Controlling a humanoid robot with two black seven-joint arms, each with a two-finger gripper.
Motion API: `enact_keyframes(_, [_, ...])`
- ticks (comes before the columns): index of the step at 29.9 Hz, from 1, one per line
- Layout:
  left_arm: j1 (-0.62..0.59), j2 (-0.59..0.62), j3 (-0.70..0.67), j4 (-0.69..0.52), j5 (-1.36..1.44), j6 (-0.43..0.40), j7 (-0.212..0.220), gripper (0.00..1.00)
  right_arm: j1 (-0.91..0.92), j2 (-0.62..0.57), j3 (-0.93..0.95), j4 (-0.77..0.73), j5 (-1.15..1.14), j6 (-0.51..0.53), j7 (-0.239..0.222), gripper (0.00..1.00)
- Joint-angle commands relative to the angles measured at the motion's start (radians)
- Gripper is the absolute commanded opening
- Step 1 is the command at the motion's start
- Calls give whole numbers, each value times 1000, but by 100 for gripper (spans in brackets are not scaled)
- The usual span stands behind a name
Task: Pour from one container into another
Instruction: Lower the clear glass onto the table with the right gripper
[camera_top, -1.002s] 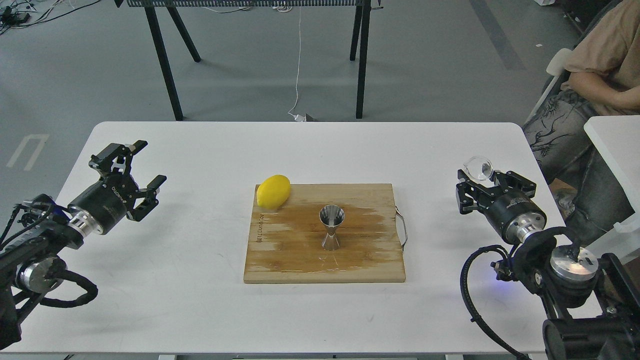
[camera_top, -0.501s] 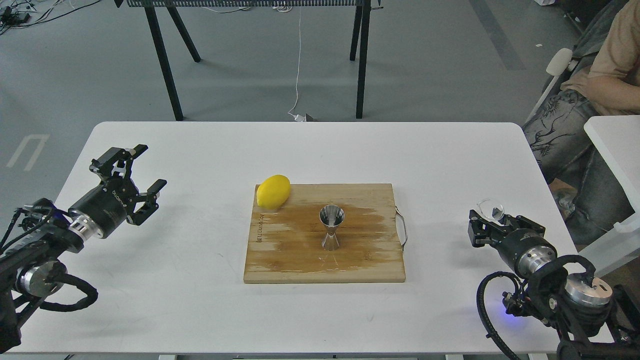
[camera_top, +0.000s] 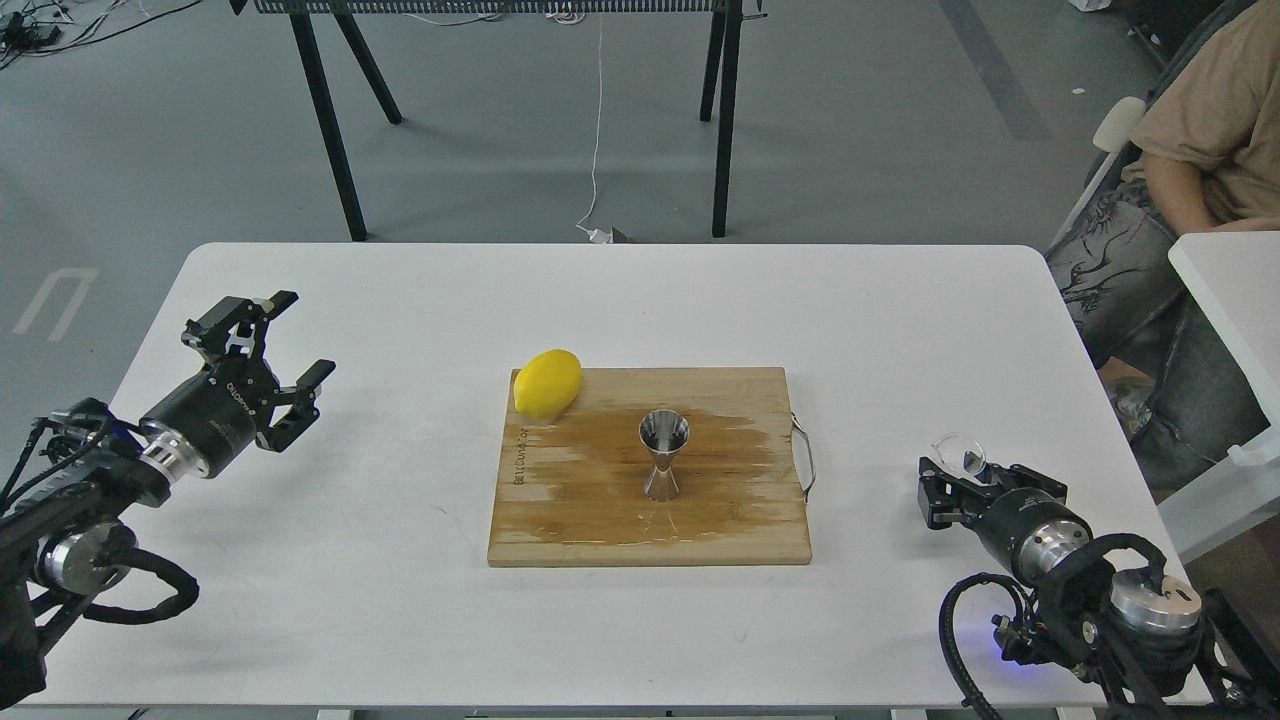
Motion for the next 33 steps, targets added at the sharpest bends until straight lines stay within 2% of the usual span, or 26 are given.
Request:
enact_keyframes(1, [1, 1, 0, 1, 0, 0, 0, 92, 0, 0, -16, 0, 0, 0, 0, 48])
enact_keyframes(4, [1, 1, 0, 0, 0, 0, 0, 92, 0, 2, -16, 0, 0, 0, 0, 53])
enact_keyframes(7, [1, 1, 0, 0, 0, 0, 0, 92, 0, 0, -17, 0, 0, 0, 0, 66])
enact_keyframes(17, [1, 1, 0, 0, 0, 0, 0, 92, -2, 0, -16, 0, 0, 0, 0, 87])
enact_keyframes(23, [1, 1, 0, 0, 0, 0, 0, 92, -5, 0, -14, 0, 0, -3, 0, 94])
enact_keyframes(33, [3, 1, 0, 0, 0, 0, 0, 92, -9, 0, -14, 5, 0, -3, 2, 97])
